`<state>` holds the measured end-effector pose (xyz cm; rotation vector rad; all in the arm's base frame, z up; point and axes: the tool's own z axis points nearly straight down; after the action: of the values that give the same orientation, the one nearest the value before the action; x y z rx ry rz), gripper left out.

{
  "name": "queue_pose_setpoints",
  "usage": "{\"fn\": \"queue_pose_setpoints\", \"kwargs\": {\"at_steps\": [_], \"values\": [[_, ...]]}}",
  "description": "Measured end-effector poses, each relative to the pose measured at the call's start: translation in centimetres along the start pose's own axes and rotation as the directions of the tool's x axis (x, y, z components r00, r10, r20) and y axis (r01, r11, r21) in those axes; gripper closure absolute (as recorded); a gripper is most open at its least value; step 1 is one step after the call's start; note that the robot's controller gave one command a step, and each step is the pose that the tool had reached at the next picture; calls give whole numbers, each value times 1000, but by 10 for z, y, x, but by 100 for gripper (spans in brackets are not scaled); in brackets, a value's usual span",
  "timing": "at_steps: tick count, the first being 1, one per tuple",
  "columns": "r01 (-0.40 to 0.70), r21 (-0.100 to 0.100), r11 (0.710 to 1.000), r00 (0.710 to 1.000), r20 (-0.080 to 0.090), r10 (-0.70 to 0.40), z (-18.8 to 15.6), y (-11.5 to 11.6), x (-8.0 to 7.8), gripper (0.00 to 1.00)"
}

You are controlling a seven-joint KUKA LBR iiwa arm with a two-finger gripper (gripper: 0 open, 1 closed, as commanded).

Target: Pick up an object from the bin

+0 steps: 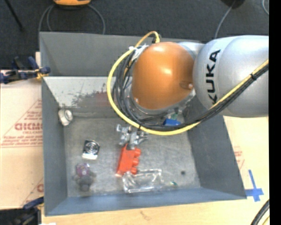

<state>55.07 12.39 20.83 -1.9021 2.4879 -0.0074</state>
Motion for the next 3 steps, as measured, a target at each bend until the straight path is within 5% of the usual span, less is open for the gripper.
{"fn": "queue_pose_setpoints", "kwargs": {"at_steps": [1, 3], "values": [[0, -9, 1000, 1000, -1, 0, 5, 2, 0, 0], [185, -12, 983, 983, -4, -185, 125, -13, 43, 0]]}}
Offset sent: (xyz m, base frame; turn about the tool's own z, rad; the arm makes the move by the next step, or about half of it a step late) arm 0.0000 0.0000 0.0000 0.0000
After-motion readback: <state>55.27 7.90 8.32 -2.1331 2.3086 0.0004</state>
